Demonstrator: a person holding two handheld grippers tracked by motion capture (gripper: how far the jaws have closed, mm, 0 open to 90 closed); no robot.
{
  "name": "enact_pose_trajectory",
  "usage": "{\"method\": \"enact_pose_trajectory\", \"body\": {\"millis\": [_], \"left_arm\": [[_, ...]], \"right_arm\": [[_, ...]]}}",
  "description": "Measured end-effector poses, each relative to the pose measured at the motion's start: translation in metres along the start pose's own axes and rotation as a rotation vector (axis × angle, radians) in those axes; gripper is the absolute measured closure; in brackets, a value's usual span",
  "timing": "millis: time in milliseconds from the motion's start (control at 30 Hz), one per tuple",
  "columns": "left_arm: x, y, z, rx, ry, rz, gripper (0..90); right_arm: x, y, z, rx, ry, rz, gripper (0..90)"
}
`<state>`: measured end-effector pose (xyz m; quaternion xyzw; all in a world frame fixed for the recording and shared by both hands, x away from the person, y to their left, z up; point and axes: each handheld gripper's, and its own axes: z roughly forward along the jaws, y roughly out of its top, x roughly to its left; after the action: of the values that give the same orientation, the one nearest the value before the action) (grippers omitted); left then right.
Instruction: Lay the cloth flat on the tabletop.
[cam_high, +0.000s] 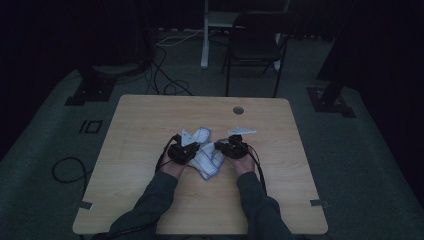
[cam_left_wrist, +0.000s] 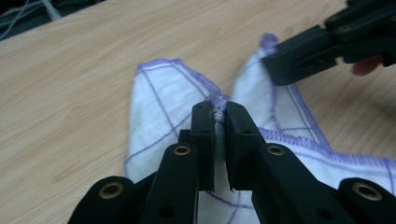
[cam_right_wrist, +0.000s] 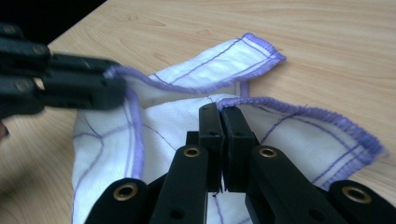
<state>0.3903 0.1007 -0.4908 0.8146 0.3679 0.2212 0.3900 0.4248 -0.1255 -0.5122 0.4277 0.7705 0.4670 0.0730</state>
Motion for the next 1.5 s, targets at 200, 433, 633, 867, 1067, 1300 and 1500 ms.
{"method": "enact_pose_trajectory", "body": {"millis": [200, 433, 633, 867, 1067, 1300, 1500], "left_arm": [[0.01, -0.005, -0.015, -0.028, 0.022, -0.038, 83.5], [0.027, -0.015, -0.029, -0.043, 0.045, -0.103, 83.6], [0.035, -0.028, -0.041, -0.042, 0.06, -0.135, 83.7], [0.041, -0.046, -0.053, -0.036, 0.068, -0.184, 83.7], [0.045, -0.065, -0.06, -0.01, 0.071, -0.227, 84.0], [0.046, -0.081, -0.063, 0.033, 0.087, -0.251, 85.3], [0.039, -0.072, -0.064, 0.006, 0.075, -0.215, 81.7]], "right_arm": [[0.002, -0.001, -0.012, -0.008, -0.042, -0.037, 89.3], [-0.001, 0.004, -0.025, -0.028, -0.075, -0.046, 89.4], [0.002, 0.006, -0.038, -0.033, -0.084, -0.056, 89.4], [0.016, -0.005, -0.049, -0.033, -0.082, -0.072, 89.4], [0.028, -0.019, -0.058, -0.022, -0.069, -0.088, 89.4], [0.036, -0.031, -0.065, -0.022, -0.068, -0.096, 89.3], [0.039, -0.038, -0.063, -0.015, -0.072, -0.104, 89.3]]}}
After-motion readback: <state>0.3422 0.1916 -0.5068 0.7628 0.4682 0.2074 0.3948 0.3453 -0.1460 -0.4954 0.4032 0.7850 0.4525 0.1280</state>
